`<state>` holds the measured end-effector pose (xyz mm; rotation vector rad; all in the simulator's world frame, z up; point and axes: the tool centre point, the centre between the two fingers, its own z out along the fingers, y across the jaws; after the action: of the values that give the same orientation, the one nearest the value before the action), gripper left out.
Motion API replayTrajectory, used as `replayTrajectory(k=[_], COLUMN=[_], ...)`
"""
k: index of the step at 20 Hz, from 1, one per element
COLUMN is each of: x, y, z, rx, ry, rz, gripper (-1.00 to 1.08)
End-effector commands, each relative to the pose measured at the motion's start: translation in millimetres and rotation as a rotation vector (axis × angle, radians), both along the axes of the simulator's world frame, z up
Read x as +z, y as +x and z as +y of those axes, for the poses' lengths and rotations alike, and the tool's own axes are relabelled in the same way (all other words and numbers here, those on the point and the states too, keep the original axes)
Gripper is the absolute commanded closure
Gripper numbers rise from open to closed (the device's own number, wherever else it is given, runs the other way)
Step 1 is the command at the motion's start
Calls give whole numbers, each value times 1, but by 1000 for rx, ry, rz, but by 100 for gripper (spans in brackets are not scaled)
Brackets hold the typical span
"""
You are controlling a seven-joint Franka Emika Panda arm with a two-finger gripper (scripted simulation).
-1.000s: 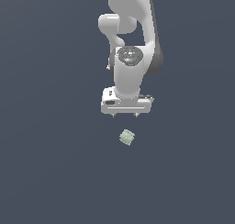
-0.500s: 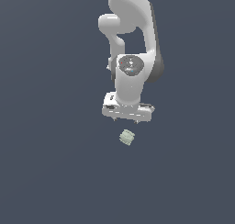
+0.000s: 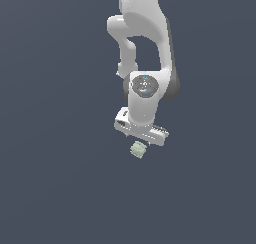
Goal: Pick up the object and move it to a goal position.
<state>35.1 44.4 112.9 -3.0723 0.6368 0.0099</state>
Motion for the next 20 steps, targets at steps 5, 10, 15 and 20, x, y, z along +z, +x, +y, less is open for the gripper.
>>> replayTrajectory(k=[5, 10, 15, 20], x=[-14, -20, -21, -30], y=[8, 12, 12, 12], z=[3, 4, 4, 4], rx=[-111, -155, -161, -162], ry=[-4, -5, -6, -6], rz=[-3, -5, -4, -4], gripper=[-92, -92, -92, -92])
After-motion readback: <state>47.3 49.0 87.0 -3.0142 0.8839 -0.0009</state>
